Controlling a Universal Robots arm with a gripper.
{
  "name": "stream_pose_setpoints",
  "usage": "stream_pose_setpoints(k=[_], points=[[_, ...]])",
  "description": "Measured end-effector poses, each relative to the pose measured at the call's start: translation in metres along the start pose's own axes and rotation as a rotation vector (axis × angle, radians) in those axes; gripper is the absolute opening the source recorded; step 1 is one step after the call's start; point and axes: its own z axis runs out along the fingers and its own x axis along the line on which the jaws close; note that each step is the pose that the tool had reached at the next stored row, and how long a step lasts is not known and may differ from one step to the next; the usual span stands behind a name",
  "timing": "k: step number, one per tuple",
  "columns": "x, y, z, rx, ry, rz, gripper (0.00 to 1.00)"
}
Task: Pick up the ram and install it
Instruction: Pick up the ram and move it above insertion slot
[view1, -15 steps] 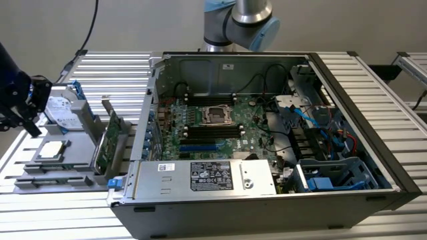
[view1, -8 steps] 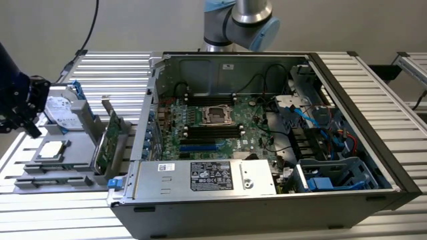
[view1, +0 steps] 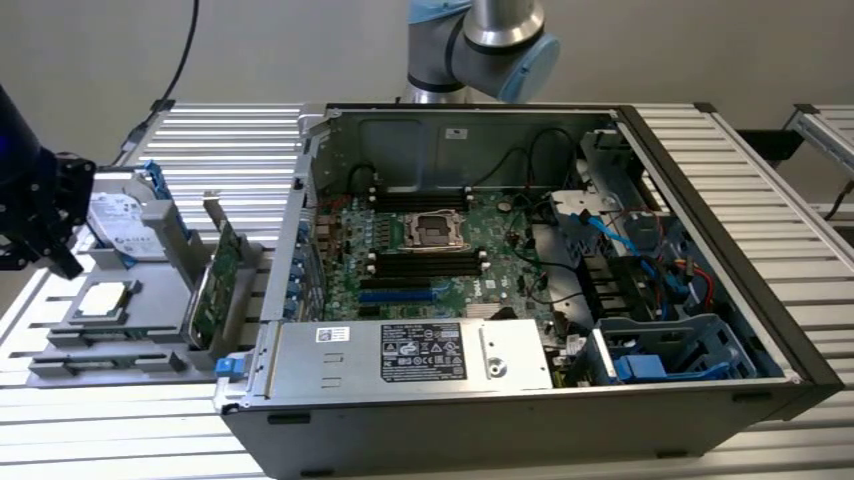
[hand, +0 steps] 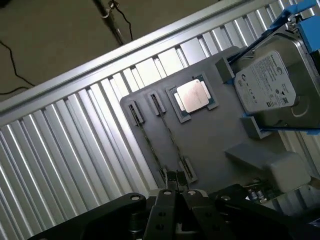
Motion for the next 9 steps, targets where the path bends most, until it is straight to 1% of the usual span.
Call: stream_pose_setpoints(k=[9], points=[[0.0000, -0.0002, 0.0027, 0.0002, 0.0130, -0.163, 0.11]])
